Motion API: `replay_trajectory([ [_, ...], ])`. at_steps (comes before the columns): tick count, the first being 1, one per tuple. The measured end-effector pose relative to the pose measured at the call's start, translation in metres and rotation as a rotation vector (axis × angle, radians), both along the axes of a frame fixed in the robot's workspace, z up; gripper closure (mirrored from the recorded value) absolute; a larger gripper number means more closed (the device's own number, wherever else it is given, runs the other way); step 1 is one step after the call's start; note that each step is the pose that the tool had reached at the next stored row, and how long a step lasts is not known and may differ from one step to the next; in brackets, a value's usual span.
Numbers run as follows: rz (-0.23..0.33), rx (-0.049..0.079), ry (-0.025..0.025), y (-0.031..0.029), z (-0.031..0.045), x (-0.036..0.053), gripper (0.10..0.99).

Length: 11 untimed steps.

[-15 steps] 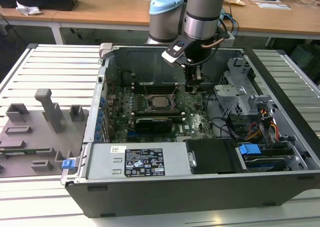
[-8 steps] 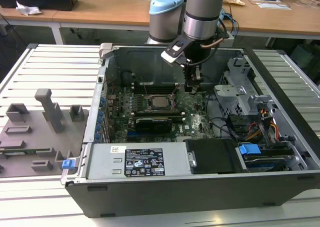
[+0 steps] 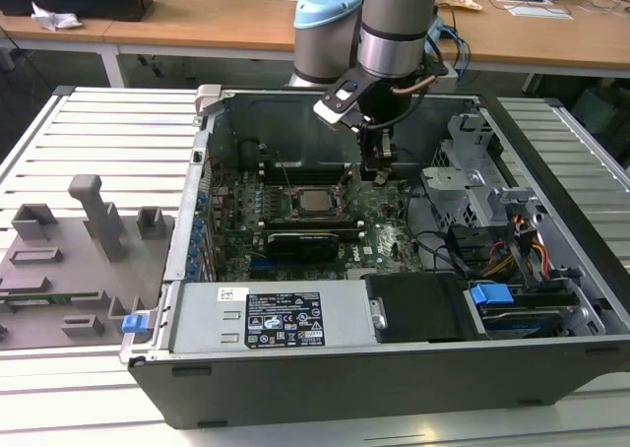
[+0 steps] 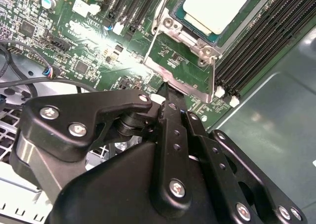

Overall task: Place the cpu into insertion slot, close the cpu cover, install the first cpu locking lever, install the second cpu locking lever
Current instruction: 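Close the cpu cover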

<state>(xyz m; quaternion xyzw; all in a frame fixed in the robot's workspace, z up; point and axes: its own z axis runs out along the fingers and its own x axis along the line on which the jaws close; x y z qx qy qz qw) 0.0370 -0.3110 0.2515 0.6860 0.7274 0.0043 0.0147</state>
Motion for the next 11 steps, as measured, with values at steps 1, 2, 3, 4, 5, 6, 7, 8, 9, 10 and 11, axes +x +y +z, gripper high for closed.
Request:
replay_trajectory([
  [1,0.000,0.000,0.0000,0.0000,0.0000,-0.0002,0.980],
  [2,0.000,0.000,0.0000,0.0000,0.0000,-0.0005,0.980],
  [3,0.000,0.000,0.0000,0.0000,0.0000,-0.0008,0.980],
  [4,0.000,0.000,0.0000,0.0000,0.0000,-0.0010,0.980],
  [5,0.000,0.000,0.0000,0.0000,0.0000,-0.0015,0.980],
  [6,0.000,0.000,0.0000,0.0000,0.0000,-0.0020,0.980],
  [7,0.000,0.000,0.0000,0.0000,0.0000,-0.0025,0.980],
  [8,0.000,0.000,0.0000,0.0000,0.0000,-0.0028,0.980],
  [9,0.000,0.000,0.0000,0.0000,0.0000,-0.0031,0.980],
  [10,0.000,0.000,0.0000,0.0000,0.0000,-0.0033,0.980],
  [11,0.000,0.000,0.0000,0.0000,0.0000,-0.0036,0.980],
])
